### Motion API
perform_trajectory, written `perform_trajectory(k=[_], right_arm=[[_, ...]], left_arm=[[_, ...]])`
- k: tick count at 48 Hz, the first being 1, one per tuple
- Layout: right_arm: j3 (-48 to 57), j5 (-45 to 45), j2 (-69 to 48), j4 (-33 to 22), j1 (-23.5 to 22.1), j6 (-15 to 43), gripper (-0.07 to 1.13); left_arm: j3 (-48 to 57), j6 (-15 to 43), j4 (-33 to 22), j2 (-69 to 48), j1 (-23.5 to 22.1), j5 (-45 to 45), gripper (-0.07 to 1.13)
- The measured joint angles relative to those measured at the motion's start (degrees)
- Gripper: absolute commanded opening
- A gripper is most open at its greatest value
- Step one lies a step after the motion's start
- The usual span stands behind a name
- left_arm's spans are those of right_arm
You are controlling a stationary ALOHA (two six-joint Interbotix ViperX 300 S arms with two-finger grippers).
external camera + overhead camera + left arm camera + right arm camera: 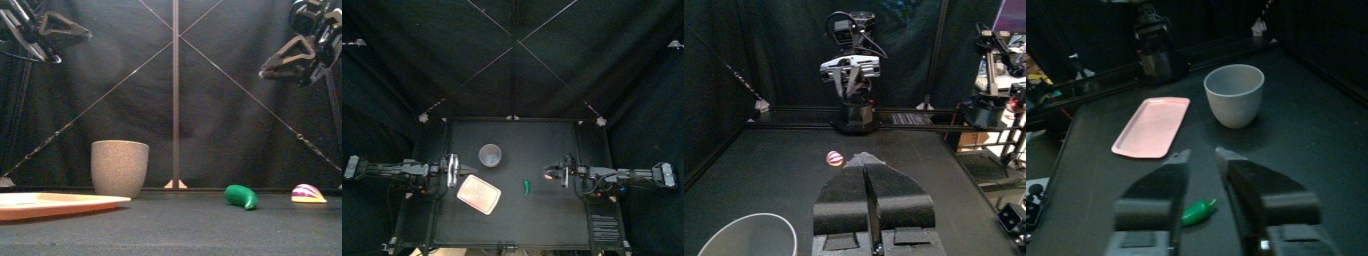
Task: Pick the onion then place it in the grey bowl
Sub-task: Pick the onion
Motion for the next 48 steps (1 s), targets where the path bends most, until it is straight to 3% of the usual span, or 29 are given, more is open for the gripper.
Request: perform_trajectory(k=[9, 25, 48], right_arm=[[2.55, 2.55, 3.78, -3.87, -2.64, -0.09, 1.01], [3.34, 16.70, 8.44, -9.84, -3.60, 0.00, 1.01], [4.39, 12.13, 21.01, -10.55, -5.45, 0.00, 1.01]], left_arm=[[0.00, 0.00, -0.09, 0.00, 0.09, -0.09, -0.01], [-0.09, -0.09, -0.18, 0.00, 0.97, 0.00, -0.01], [-0.18, -0.18, -0.09, 0.00, 2.02, 0.00, -0.01]])
